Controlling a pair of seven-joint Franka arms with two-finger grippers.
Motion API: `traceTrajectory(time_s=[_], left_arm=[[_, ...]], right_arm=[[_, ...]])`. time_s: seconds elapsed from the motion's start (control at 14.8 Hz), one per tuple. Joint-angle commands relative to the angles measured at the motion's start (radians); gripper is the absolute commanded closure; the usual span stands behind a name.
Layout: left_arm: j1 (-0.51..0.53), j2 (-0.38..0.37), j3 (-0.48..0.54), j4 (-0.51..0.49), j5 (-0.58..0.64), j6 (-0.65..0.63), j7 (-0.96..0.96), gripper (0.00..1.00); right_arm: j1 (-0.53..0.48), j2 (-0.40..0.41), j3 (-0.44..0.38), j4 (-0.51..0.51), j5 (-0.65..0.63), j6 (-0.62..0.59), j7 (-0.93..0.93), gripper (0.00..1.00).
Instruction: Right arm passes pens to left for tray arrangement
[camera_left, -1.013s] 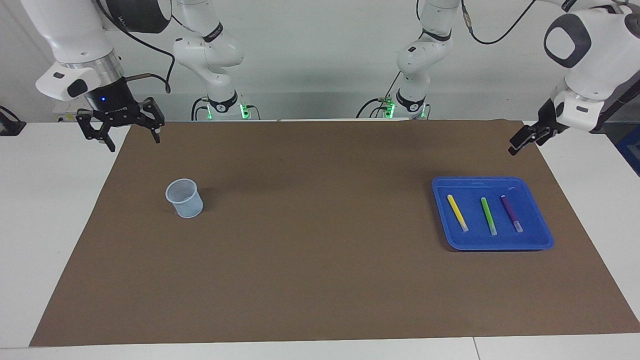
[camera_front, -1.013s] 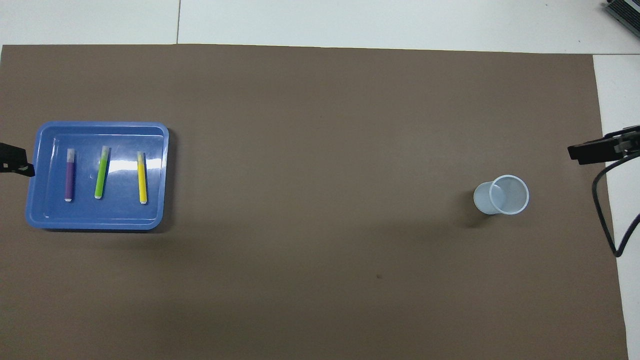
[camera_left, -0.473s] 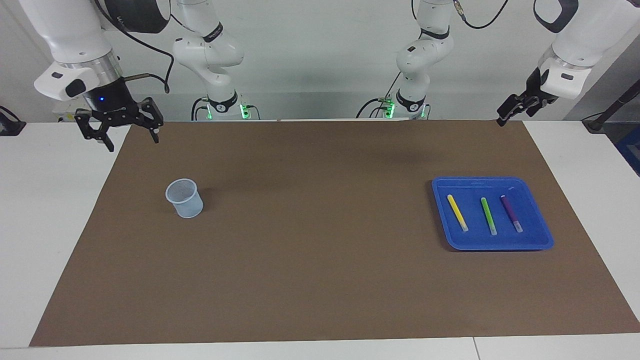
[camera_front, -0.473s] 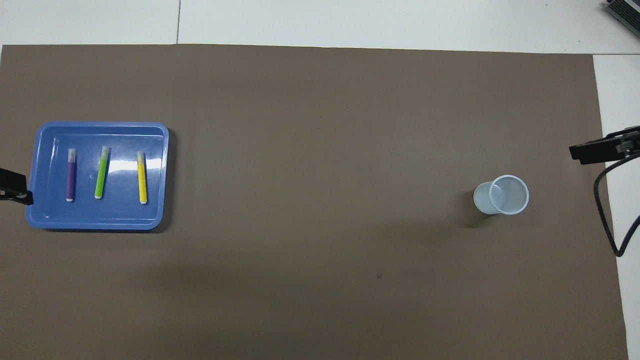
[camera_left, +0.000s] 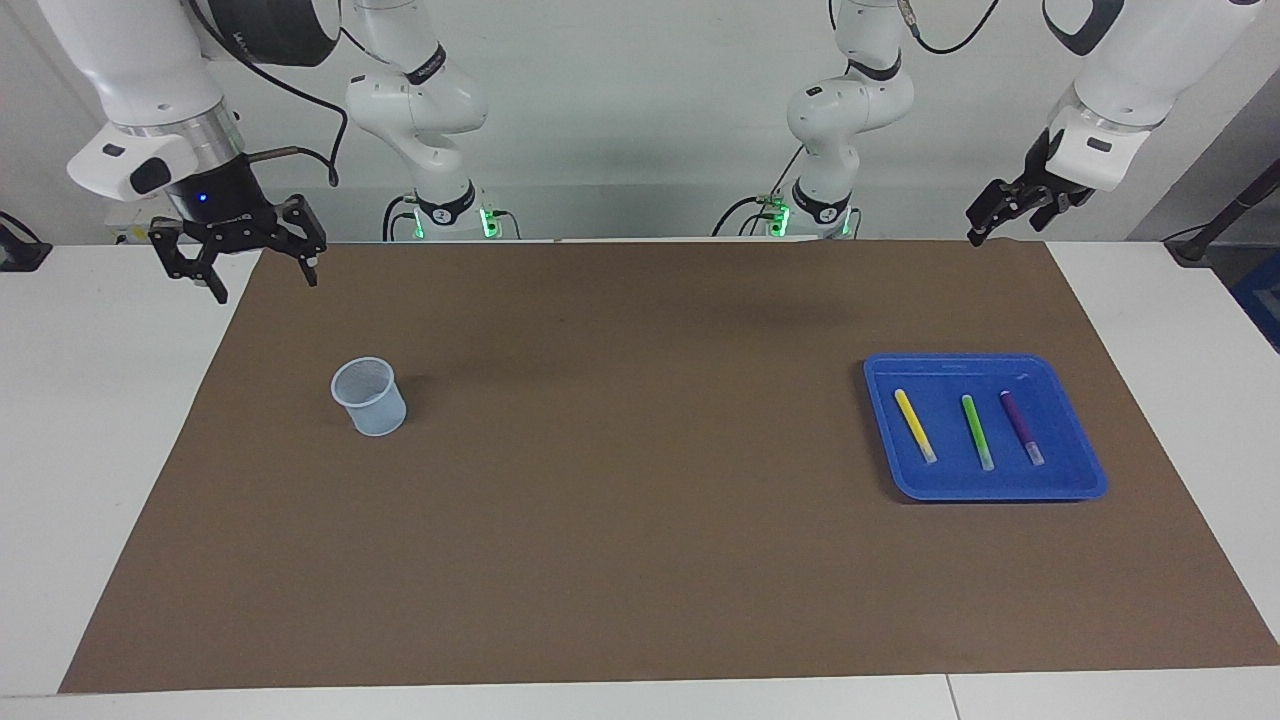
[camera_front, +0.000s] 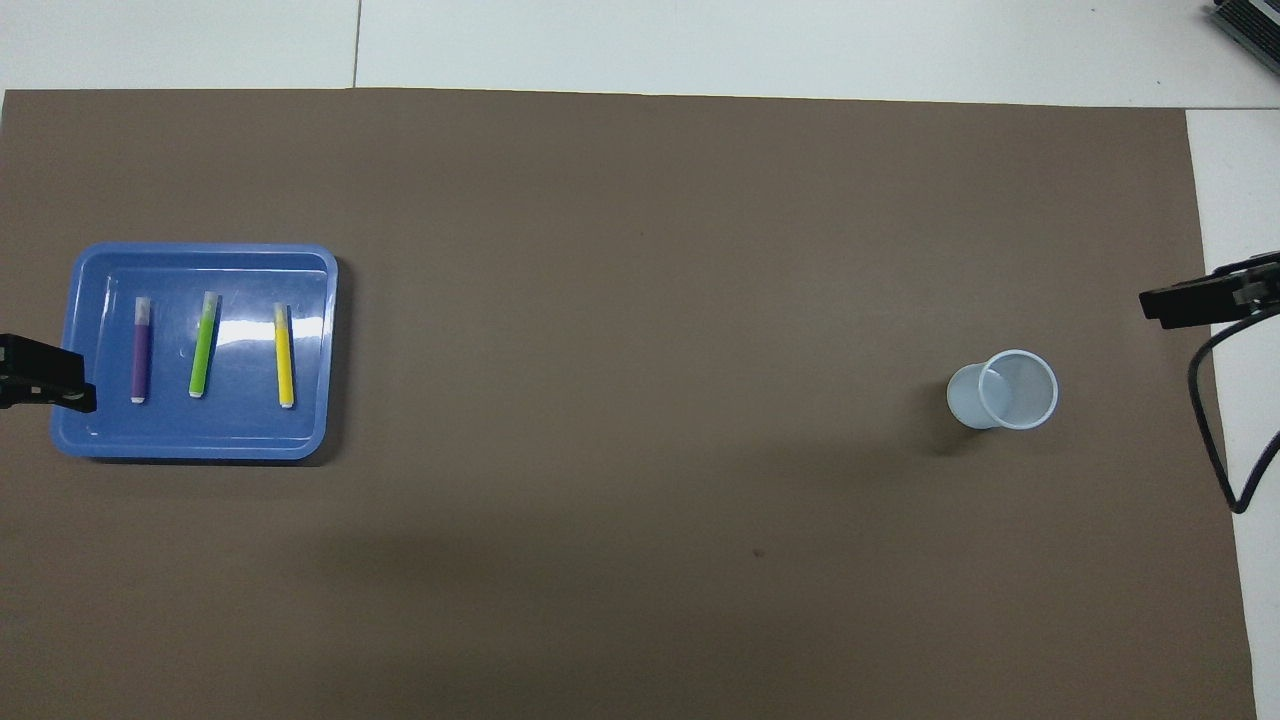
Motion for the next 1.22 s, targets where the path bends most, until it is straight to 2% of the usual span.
traceTrajectory(time_s=[0.0, 0.27, 0.47, 0.68, 0.81, 1.15], left_arm=[[-0.089, -0.012, 0.076, -0.012, -0.003, 0.026, 0.002, 0.00], [-0.093, 0.009, 0.073, -0.003, 0.000, 0.065, 0.004, 0.00], [-0.108, 0.107, 0.086, 0.065, 0.000, 0.059, 0.009, 0.00], [-0.112, 0.103, 0.088, 0.077, -0.002, 0.059, 0.024, 0.00], [-0.165, 0.120, 0.137, 0.101, 0.010, 0.019, 0.042, 0.00], [-0.176, 0.103, 0.139, 0.109, 0.009, 0.011, 0.042, 0.00]], right_arm=[[0.005, -0.001, -0.009, -0.001, 0.008, 0.017, 0.018, 0.00], [0.005, -0.001, -0.009, 0.001, 0.003, 0.015, 0.018, 0.00], [0.001, -0.001, -0.008, 0.003, 0.003, 0.014, 0.018, 0.00], [0.001, -0.001, -0.006, 0.003, 0.003, 0.011, 0.018, 0.00], [-0.001, -0.001, -0.006, 0.004, 0.003, 0.011, 0.018, 0.00], [-0.007, -0.001, -0.006, 0.004, 0.008, 0.008, 0.016, 0.00]])
